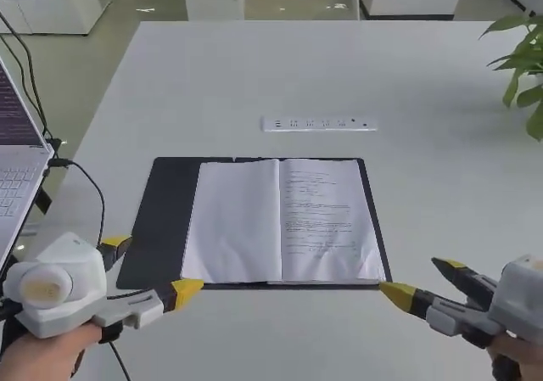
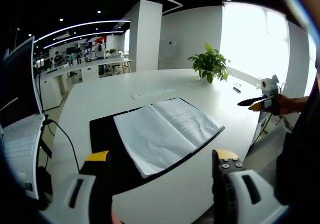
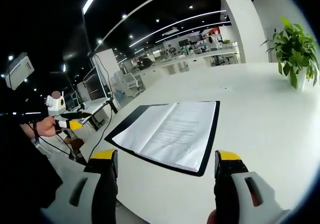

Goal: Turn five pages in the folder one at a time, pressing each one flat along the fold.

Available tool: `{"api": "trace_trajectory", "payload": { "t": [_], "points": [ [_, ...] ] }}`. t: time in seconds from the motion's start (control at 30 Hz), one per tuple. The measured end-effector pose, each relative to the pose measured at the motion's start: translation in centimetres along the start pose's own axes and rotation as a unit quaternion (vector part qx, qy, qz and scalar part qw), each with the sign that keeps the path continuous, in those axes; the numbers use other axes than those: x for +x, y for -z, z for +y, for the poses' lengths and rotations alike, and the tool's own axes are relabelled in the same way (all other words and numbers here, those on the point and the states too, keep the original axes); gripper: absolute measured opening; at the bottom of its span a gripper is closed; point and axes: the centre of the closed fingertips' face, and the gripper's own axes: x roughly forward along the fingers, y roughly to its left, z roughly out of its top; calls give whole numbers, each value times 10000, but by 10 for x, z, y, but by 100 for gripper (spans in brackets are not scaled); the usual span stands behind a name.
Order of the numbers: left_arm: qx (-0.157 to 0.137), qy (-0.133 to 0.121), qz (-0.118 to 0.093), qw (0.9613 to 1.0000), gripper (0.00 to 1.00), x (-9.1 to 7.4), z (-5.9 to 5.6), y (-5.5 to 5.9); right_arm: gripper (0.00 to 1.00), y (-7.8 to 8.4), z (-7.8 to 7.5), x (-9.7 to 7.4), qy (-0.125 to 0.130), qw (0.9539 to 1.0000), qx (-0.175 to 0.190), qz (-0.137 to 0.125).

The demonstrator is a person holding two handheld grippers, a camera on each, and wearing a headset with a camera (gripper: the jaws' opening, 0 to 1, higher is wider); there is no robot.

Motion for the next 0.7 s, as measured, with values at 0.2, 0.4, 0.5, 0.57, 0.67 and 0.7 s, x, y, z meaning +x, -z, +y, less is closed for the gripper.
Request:
{"api": "trace_trajectory", "payload": {
  "t": [0.2, 0.4, 0.5, 0.57, 0.67, 0.7],
  "points": [
    [114, 173, 84, 9997, 82, 11, -9, -3, 79, 3, -1, -2, 52, 10000, 26, -2],
    [138, 322, 82, 9994, 81, 25, -24, -11, 80, 7, 0, -4, 131, 9998, 163, -52],
    [167, 421, 86, 9989, 81, 31, -31, -14, 80, 6, 1, -5, 148, 9997, 196, -88],
    [228, 523, 101, 9983, 80, 37, -39, -17, 80, 7, 2, -6, 167, 9996, 195, -85],
    [315, 658, 152, 9972, 80, 44, -50, -19, 79, 6, 5, -6, 152, 9996, 193, -124],
    [359, 712, 165, 9967, 80, 47, -54, -21, 79, 7, 6, -6, 145, 9996, 219, -131]
  ]
}}
